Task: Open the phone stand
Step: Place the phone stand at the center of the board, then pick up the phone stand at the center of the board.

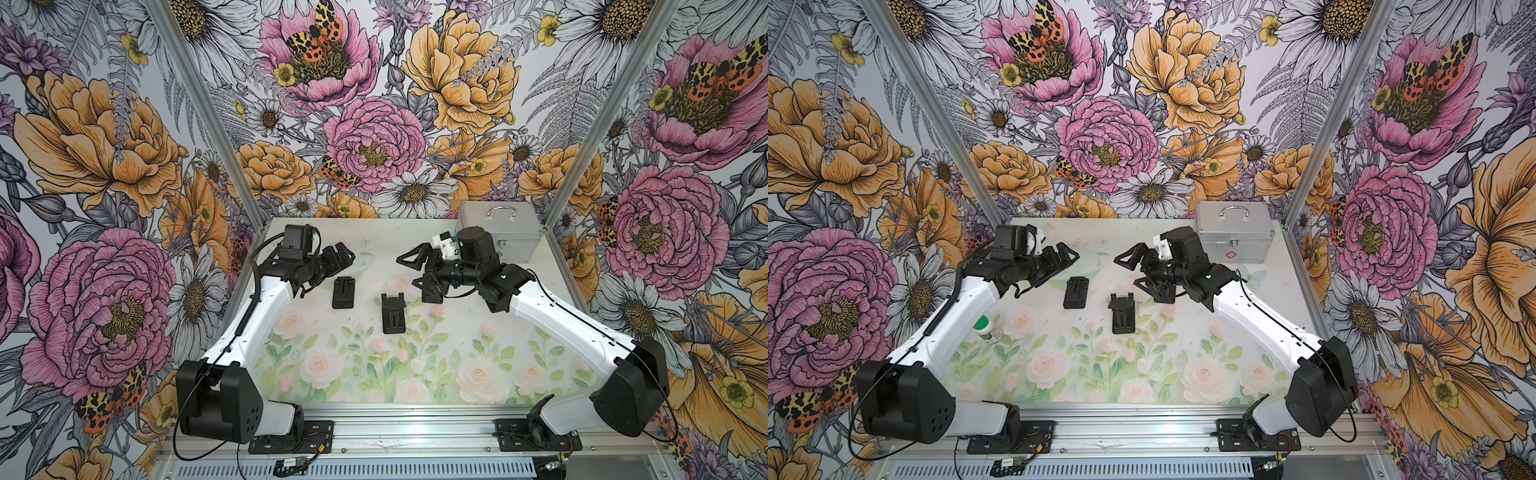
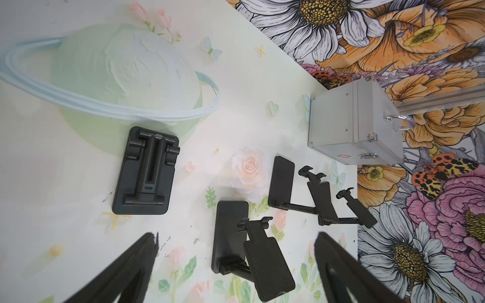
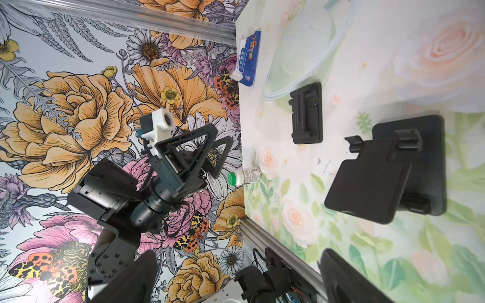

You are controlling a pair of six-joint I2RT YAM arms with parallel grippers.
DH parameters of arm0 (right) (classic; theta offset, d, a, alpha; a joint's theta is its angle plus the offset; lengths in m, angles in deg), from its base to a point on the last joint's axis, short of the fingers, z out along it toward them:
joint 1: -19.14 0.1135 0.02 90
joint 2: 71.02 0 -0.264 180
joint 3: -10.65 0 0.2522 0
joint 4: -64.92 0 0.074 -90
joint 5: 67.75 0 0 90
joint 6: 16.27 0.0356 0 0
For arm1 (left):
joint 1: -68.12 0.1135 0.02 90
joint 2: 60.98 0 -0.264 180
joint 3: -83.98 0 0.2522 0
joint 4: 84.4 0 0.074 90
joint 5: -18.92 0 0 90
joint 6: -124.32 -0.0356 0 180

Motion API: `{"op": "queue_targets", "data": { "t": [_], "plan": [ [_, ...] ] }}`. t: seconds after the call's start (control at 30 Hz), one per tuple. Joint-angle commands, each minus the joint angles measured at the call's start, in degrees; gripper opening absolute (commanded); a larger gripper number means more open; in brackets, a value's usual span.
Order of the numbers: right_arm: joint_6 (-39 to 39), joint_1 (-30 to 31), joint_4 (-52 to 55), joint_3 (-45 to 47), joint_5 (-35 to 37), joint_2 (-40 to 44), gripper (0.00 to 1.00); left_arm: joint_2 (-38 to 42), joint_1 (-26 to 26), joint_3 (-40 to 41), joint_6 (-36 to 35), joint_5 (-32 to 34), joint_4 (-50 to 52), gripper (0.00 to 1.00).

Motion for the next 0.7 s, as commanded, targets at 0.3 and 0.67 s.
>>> {"op": "queue_targets", "data": {
  "t": [0.3,0.67],
  "plan": [
    [-8.8,-2.0,9.5,-5.3,0.8,-2.8,0.99,-19.3,-8.2,-19.9,-9.8,19.4,21.4,0.73],
    [-9.4,-4.6,9.5,-5.7,-1.5,-4.4,0.99,-28.4,-6.3,-21.9,-13.8,23.0,22.3,0.62]
  ]
}}
